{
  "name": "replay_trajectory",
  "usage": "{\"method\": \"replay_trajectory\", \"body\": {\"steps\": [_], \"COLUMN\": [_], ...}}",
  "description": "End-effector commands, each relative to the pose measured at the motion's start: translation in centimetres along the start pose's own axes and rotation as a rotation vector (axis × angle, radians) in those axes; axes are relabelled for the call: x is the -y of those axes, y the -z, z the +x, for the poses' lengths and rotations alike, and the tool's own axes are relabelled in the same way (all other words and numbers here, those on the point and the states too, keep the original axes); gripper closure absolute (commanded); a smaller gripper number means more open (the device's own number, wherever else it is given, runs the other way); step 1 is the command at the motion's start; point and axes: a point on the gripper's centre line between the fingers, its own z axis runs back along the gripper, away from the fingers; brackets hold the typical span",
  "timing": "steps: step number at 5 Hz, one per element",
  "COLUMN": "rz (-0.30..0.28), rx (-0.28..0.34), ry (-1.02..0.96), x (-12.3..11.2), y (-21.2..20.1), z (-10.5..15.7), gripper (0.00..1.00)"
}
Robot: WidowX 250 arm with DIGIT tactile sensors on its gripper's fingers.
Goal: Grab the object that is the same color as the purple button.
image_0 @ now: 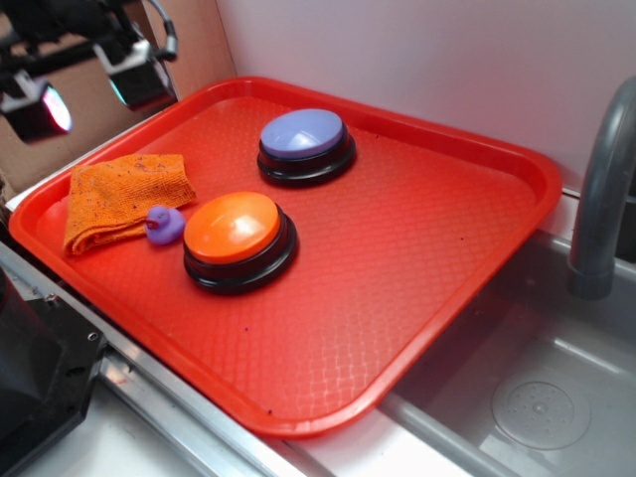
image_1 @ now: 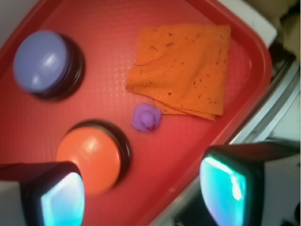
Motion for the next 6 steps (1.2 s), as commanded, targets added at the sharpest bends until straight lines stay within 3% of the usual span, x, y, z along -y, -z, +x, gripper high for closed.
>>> {"method": "replay_trajectory", "body": {"steps": [1, 2, 3, 4, 5, 6], "rz": [0.016, 0.065, 0.068, 0.046, 0.039, 0.03], "rx": [0.074, 0.1, 0.102, 0.064, 0.067, 0.074], "ry": [-0.464, -0.477, -0.46, -0.419, -0.429, -0.428], "x": [-1.3, -1.3, -1.2, -1.1, -1.3, -1.4], "y": [4.9, 7.0, 8.2, 9.0, 9.0, 9.0], "z": [0.9, 0.4, 0.6, 0.9, 0.9, 0.9], "gripper": [0.0, 0.0, 0.0, 0.0, 0.38, 1.0]}}
